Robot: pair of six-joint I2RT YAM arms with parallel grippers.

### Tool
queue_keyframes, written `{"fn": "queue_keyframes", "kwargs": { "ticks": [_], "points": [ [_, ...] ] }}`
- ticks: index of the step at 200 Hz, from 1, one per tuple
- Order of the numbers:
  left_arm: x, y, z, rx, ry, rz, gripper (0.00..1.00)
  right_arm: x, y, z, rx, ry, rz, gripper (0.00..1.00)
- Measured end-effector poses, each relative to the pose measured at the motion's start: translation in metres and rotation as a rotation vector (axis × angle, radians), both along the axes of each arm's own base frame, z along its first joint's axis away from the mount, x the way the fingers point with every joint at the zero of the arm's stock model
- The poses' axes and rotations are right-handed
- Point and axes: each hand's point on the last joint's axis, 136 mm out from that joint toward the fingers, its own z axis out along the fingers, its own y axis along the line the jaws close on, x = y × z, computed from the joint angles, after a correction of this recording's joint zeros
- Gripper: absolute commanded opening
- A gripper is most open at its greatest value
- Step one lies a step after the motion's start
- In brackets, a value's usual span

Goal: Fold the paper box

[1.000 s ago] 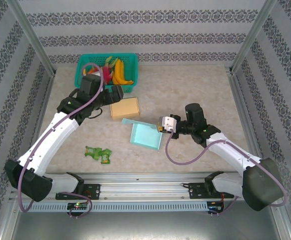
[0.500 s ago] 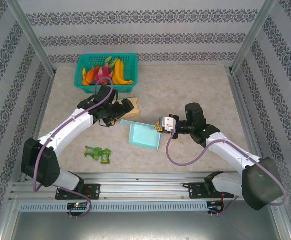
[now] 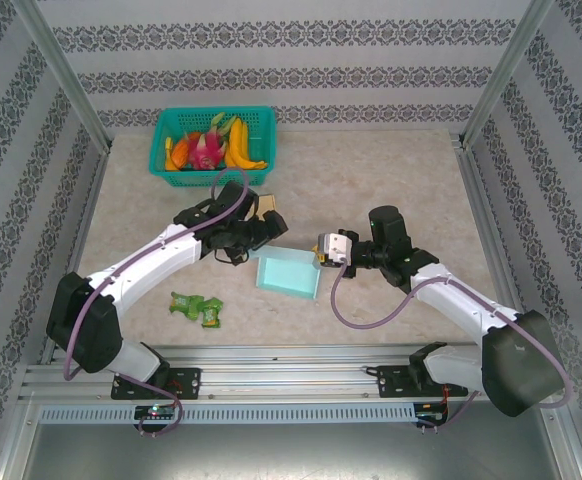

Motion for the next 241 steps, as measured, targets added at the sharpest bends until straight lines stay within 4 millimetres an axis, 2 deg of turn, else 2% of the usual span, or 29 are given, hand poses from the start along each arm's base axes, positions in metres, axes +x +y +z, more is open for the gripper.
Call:
{"fn": "queue_keyframes", "kwargs": {
  "ticks": [23, 52, 80, 107, 123, 158, 241],
  "points": [
    [-0.005, -0.007, 0.0, -0.001, -0.003, -0.018, 0.89, -0.001, 0.001, -0.005, -0.014, 0.005, 0.005, 0.03],
    [-0.004, -0.006, -0.003, 0.02, -0.011, -0.008, 0.83, 0.0, 0.0, -0.008, -0.032, -0.007, -0.001, 0.03],
    [-0.01, -0.008, -0.015, 0.038, -0.006, -0.016, 0.8, 0.001, -0.002, -0.014, -0.061, -0.008, -0.009, 0.16],
    [-0.02, -0.006, -0.034, 0.067, 0.019, -0.024, 0.77, 0.0, -0.001, -0.028, -0.112, 0.003, -0.013, 0.2],
    [-0.025, -0.004, -0.043, 0.085, 0.024, -0.026, 0.77, -0.001, -0.001, -0.037, -0.147, 0.011, -0.016, 0.27],
    [-0.027, -0.004, -0.052, 0.123, 0.014, -0.025, 0.76, -0.003, -0.005, -0.049, -0.236, 0.013, -0.033, 0.28],
    [-0.03, -0.026, -0.065, 0.12, -0.004, -0.026, 0.75, -0.012, -0.019, -0.066, -0.442, 0.024, -0.05, 0.24]
  ]
}}
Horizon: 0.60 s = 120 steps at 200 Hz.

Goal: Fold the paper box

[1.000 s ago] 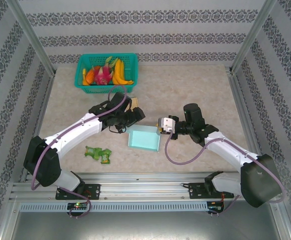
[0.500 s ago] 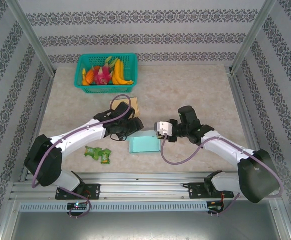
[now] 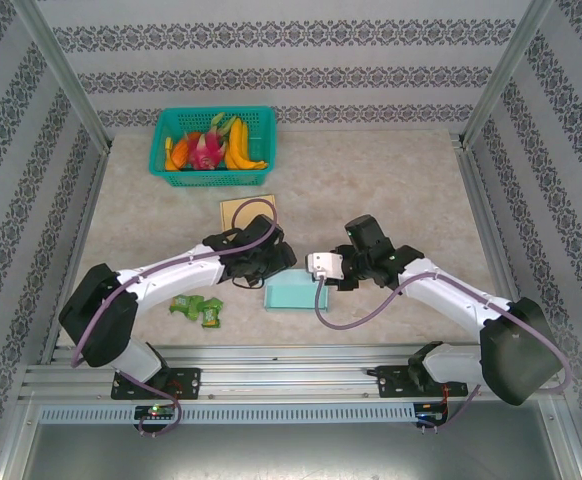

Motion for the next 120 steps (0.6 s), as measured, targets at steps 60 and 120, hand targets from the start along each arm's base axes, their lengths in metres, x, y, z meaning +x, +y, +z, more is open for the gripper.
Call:
{"fn": "queue_keyframes", "kwargs": {
  "ticks": [60, 120],
  "points": [
    [0.005, -0.007, 0.013, 0.033, -0.034, 0.007, 0.74, 0.001, 0.003, 0.003, 0.002, -0.013, -0.006, 0.24],
    [0.001, -0.007, 0.004, 0.093, -0.033, -0.002, 0.73, 0.004, 0.002, 0.004, -0.02, -0.045, -0.016, 0.34]
  ]
}}
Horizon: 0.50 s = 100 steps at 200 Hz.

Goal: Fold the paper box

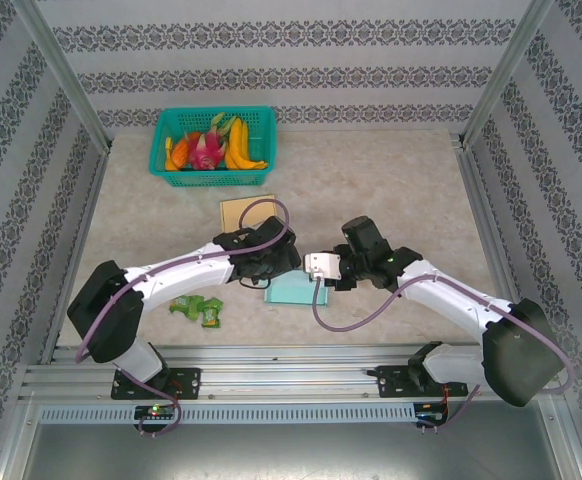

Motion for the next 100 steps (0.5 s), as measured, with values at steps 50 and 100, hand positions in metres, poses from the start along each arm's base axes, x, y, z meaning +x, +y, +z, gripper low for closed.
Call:
{"fn": "queue_keyframes", "kwargs": {
  "ticks": [50, 100],
  "points": [
    [-0.009, 0.0, -0.01, 0.039, -0.003, -0.015, 0.73, -0.006, -0.01, -0.007, -0.074, -0.002, 0.002, 0.43],
    [-0.014, 0.005, -0.018, 0.073, -0.006, -0.017, 0.73, -0.016, -0.029, -0.01, -0.178, 0.012, 0.0, 0.52]
  ]
}}
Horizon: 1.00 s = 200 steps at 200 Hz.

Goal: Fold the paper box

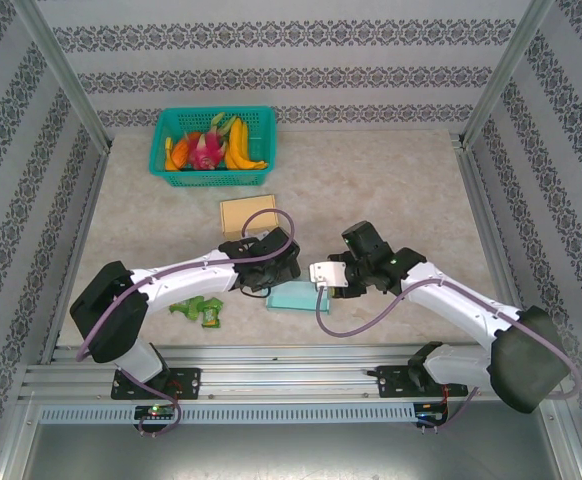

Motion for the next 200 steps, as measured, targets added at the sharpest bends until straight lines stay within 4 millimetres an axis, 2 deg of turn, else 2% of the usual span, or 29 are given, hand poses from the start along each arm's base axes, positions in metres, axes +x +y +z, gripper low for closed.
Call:
{"fn": "queue_keyframes", "kwargs": {
  "ticks": [18, 26, 52, 87, 127, 149, 173, 200],
  "points": [
    [-0.001, 0.003, -0.003, 0.011, 0.0, 0.003, 0.73, -0.004, -0.008, 0.003, -0.034, 0.001, -0.009, 0.52],
    [-0.001, 0.003, -0.003, 0.016, -0.002, 0.003, 0.73, -0.006, -0.012, 0.004, -0.044, 0.001, -0.013, 0.56],
    [-0.002, 0.003, -0.003, 0.026, -0.013, 0.0, 0.73, -0.011, -0.018, 0.017, -0.035, -0.01, -0.045, 0.57],
    [-0.002, 0.003, -0.003, 0.037, -0.025, 0.002, 0.72, -0.009, -0.021, 0.05, 0.065, -0.064, -0.145, 0.58],
    [0.0, 0.005, -0.002, 0.052, -0.041, 0.008, 0.73, -0.006, -0.02, 0.094, 0.277, -0.105, -0.317, 0.58],
    [-0.002, 0.004, -0.002, 0.055, -0.043, 0.002, 0.73, -0.001, -0.021, 0.109, 0.375, -0.088, -0.444, 0.57],
    [-0.005, 0.003, -0.004, 0.058, -0.041, -0.005, 0.73, 0.011, -0.029, 0.119, 0.466, -0.049, -0.659, 0.54],
    [-0.007, 0.002, -0.005, 0.063, -0.043, -0.012, 0.73, 0.021, -0.04, 0.12, 0.566, 0.018, -0.914, 0.55]
  ]
}}
